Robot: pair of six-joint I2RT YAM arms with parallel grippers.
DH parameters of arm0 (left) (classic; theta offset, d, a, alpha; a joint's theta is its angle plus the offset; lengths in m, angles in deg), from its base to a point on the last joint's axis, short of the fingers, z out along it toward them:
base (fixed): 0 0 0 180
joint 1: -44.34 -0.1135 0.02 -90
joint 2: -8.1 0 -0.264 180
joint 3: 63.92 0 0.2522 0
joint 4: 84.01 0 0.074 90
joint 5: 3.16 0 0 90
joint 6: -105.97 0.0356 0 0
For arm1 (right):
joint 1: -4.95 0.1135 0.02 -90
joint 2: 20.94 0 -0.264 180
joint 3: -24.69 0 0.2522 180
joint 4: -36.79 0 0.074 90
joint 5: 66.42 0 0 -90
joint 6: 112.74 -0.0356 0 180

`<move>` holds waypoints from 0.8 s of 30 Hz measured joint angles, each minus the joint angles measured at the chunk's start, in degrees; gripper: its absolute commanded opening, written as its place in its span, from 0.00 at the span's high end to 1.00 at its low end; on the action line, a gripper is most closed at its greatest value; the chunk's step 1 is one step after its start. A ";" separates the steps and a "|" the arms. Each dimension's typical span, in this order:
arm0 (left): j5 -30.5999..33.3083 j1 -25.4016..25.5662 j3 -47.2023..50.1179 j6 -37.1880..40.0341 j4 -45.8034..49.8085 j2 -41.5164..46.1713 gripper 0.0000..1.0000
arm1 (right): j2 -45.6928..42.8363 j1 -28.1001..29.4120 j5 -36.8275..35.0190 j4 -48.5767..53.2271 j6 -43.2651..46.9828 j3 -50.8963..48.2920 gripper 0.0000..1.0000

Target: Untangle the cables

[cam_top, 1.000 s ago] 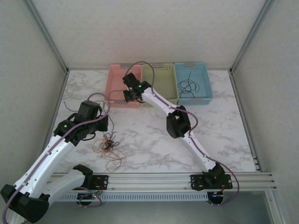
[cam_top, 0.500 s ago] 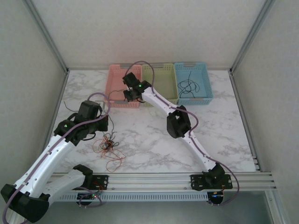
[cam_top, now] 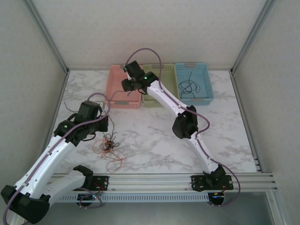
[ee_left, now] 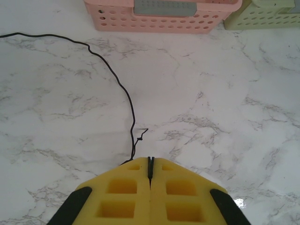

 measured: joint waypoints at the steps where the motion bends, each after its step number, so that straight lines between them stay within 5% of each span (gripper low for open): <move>1: 0.00 -0.02 0.00 0.02 0.00 -0.02 1.00 | 0.00 0.00 -0.02 0.00 -0.02 0.00 0.48; 10: -0.02 -0.02 0.00 0.00 0.00 -0.33 1.00 | 0.00 0.00 -1.49 0.39 0.24 -0.37 0.41; 13: 0.00 0.00 0.00 0.00 0.00 -0.33 1.00 | 0.11 0.00 -1.46 0.37 0.33 -0.37 0.56; 15: 0.00 -0.02 0.00 0.00 0.00 -0.33 1.00 | 0.44 0.00 -1.01 0.33 0.24 -0.44 0.79; 18: -0.02 -0.04 0.00 0.00 0.00 -0.33 1.00 | 1.64 0.00 0.48 -0.22 -0.28 -0.57 0.98; 24: 0.00 -0.07 0.00 0.00 0.00 -0.33 1.00 | 5.75 0.31 2.08 -1.38 -0.33 -1.14 1.00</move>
